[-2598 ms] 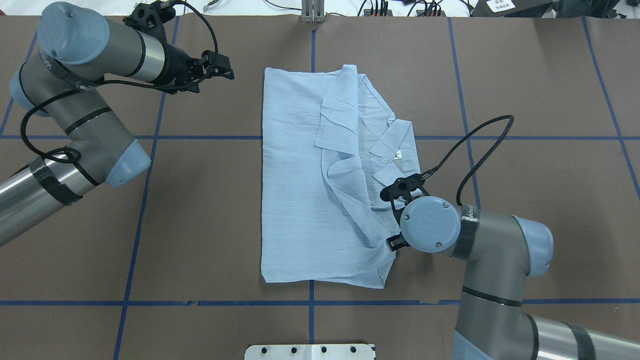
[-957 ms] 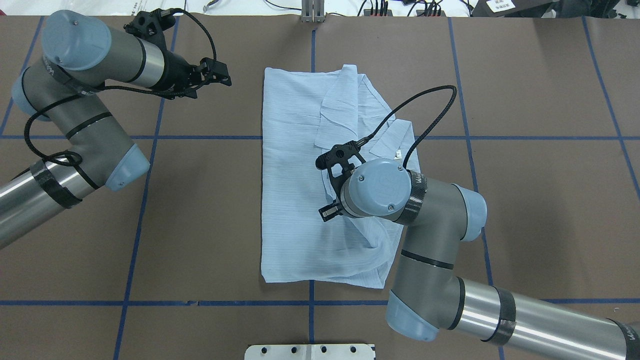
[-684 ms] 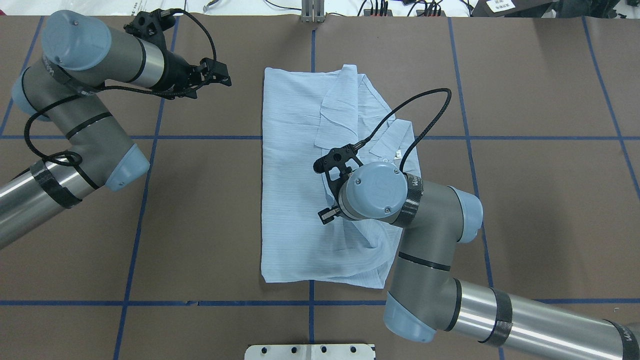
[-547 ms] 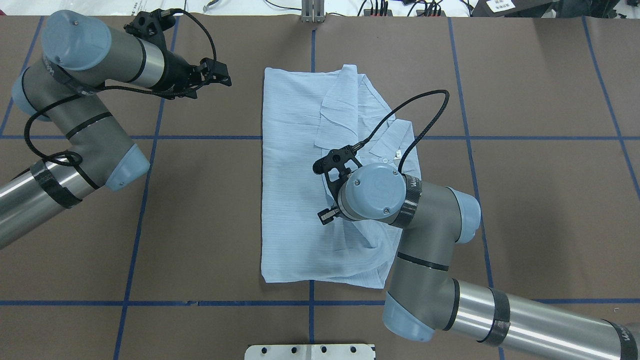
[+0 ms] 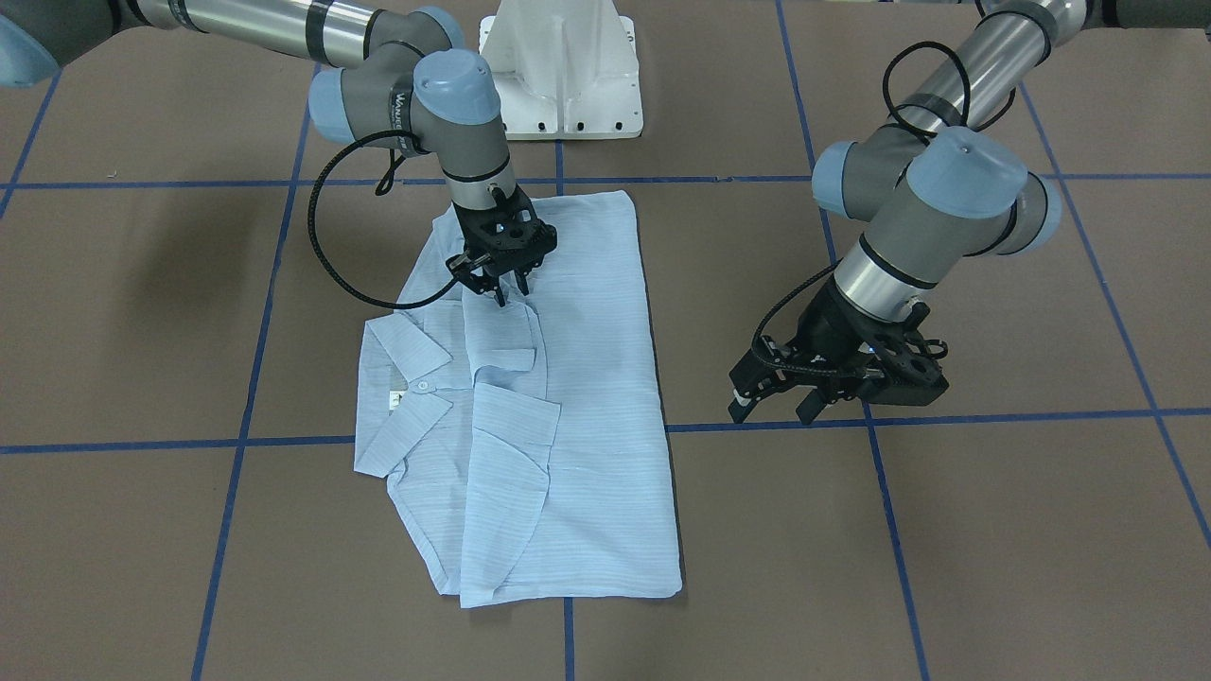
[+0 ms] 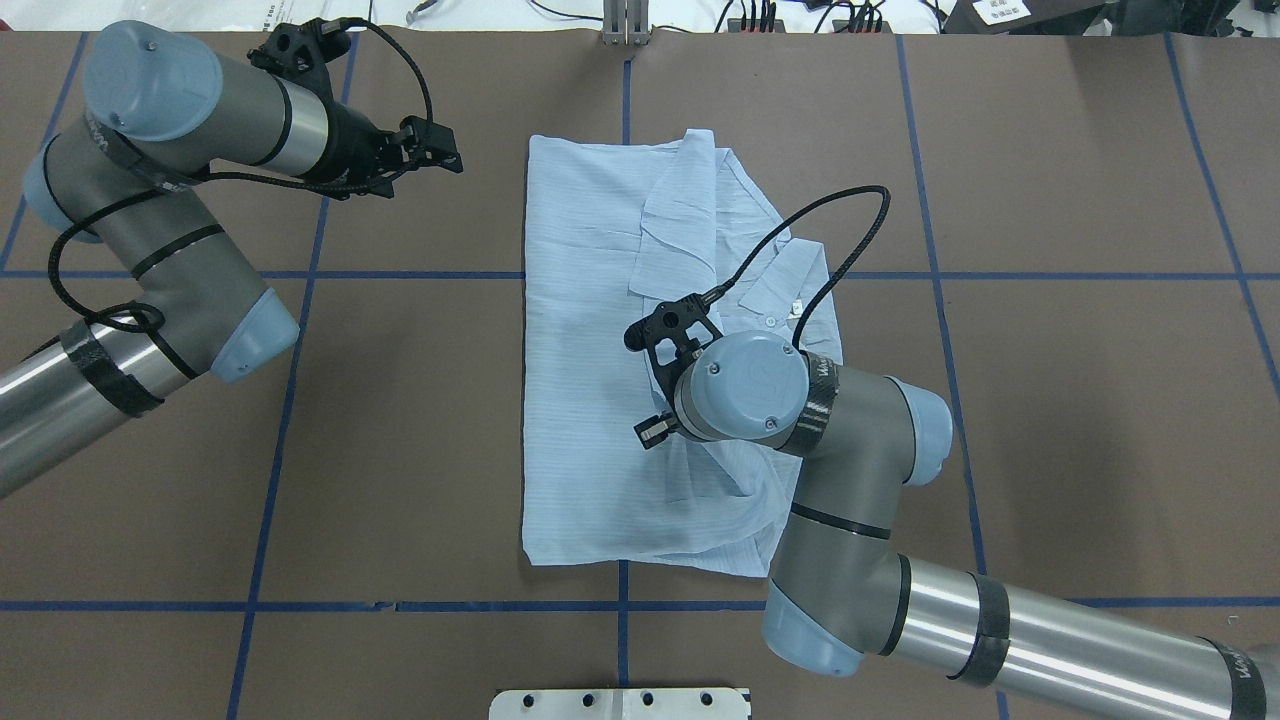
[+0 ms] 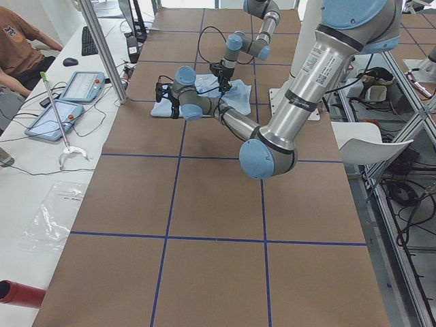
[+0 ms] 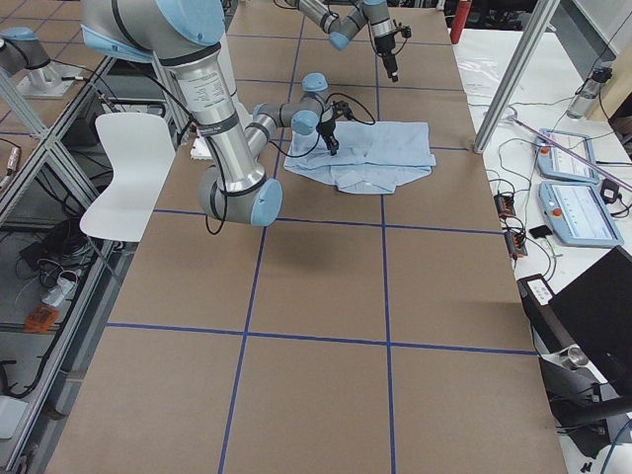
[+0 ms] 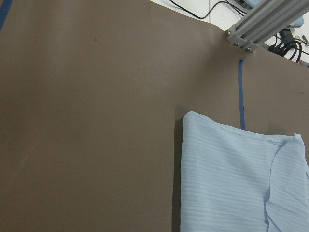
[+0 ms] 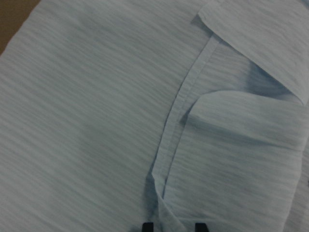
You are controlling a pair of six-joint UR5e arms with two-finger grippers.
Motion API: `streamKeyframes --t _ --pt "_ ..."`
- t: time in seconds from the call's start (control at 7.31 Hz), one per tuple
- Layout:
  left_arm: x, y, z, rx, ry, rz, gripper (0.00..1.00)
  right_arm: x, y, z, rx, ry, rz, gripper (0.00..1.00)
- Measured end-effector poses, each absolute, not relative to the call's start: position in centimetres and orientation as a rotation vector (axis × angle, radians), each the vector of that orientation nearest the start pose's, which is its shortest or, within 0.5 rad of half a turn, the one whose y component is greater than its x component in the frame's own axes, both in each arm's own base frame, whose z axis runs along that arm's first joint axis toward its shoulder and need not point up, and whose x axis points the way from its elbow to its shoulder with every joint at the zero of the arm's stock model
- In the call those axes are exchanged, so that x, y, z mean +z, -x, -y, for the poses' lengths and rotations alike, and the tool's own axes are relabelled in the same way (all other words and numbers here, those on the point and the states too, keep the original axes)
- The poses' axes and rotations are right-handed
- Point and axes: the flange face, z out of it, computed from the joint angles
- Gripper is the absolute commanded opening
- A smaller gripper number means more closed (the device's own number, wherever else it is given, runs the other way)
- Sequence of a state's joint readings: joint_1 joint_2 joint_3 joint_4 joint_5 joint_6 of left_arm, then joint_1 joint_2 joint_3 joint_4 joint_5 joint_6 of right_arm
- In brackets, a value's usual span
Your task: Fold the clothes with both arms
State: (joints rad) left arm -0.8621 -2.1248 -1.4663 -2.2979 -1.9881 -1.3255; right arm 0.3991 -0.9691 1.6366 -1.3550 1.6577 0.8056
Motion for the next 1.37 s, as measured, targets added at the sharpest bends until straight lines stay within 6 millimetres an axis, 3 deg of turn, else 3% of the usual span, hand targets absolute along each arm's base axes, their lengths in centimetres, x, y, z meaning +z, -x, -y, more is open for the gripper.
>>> streamKeyframes --t 0.27,1.09,1.23,1.37 --pt "29.7 -38.5 59.2 -0.294 -0.296 -1.179 1.00 25.1 58.4 38.7 -0.383 -0.432 0.790 0.44" --pt "29.9 -38.4 59.1 -0.295 -0.294 -1.177 1.00 24.8 58.7 39.7 -0.376 -0.455 0.771 0.42" --pt "30.0 -38.5 59.1 -0.296 -0.293 -1.176 1.00 25.1 58.9 39.3 -0.380 -0.449 0.771 0.40" --pt "30.1 -38.5 59.2 -0.296 -0.292 -1.174 1.00 25.3 59.1 38.9 -0.384 -0.443 0.771 0.27"
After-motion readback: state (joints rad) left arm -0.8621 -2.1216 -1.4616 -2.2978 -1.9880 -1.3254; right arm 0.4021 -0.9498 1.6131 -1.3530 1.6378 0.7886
